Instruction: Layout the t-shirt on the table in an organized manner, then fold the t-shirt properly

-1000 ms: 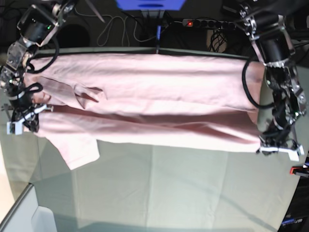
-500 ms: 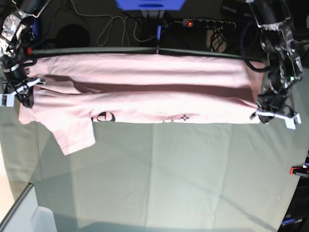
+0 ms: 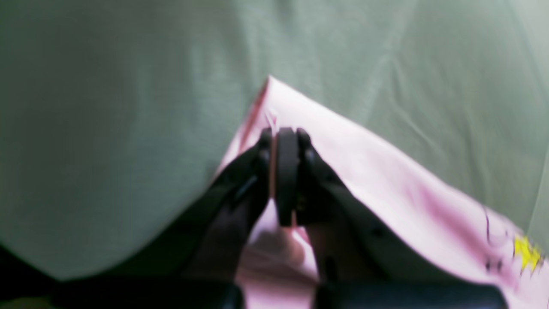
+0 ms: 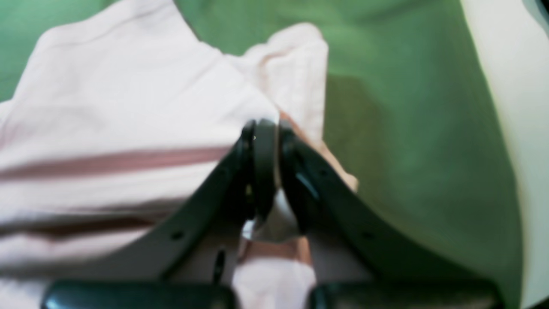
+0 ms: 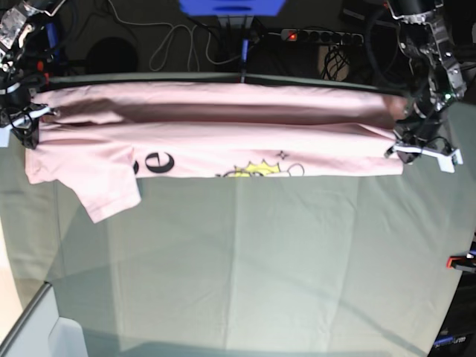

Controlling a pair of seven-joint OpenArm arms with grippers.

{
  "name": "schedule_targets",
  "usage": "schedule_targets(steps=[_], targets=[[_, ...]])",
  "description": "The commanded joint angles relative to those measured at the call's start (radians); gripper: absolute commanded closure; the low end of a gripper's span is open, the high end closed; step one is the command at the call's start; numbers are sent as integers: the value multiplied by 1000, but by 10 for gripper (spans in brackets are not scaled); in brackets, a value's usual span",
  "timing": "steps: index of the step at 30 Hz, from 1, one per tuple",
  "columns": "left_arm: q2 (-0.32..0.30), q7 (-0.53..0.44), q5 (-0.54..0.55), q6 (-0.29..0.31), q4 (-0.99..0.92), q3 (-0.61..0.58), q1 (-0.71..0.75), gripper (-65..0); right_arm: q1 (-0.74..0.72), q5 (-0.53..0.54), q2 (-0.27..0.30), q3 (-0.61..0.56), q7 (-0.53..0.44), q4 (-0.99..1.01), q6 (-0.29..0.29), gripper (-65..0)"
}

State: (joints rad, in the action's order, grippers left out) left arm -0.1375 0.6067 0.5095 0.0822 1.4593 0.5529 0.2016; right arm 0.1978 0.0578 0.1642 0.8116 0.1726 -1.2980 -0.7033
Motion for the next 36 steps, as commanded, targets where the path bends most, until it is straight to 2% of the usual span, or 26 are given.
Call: schedule_targets(steps=[1,8,12,15,18,21,23,26,29,32,36], targets=[[-7,-28,-2,-3,11,20,-8,0,2,14,21,4,-31,-15,5,0],[0,-28,-2,-3,8,29,-8,0,27,14,-7,5,-31,-13,5,0],[0,-28,-2,-3,-62,29,-11,0,29,-2,-7,4,-29,-1,5,0],[-3,-28,-2,-3,-114,29,-12,-12,21,-55,-5,4,-29,24,5,-61],[-1,-23,-2,-3,-128,29,-12,-80,29,-60,-4,1,-29,21,5,-160],[0,-17,-2,-3,-127,29,-12,-190,29,-60,-2,12,-29,18,5,-264],[0,-17,-2,-3,-127,29,-12,-262,29,-60,-2,28,-29,1,5,-303],[0,-17,-2,-3,-122,29,-8,-389,29,-59,-10,73,-29,-56,5,-318],[0,-17,-2,-3,-122,31,-8,-480,16,-59,-36,136,-29,-108,5,-320],[0,-17,-2,-3,-122,29,-6,-519,-31,-59,-44,167,-23,-137,5,-321],[0,-17,-2,-3,-122,29,-9,-519,-83,-60,-44,119,-23,-136,5,-322]])
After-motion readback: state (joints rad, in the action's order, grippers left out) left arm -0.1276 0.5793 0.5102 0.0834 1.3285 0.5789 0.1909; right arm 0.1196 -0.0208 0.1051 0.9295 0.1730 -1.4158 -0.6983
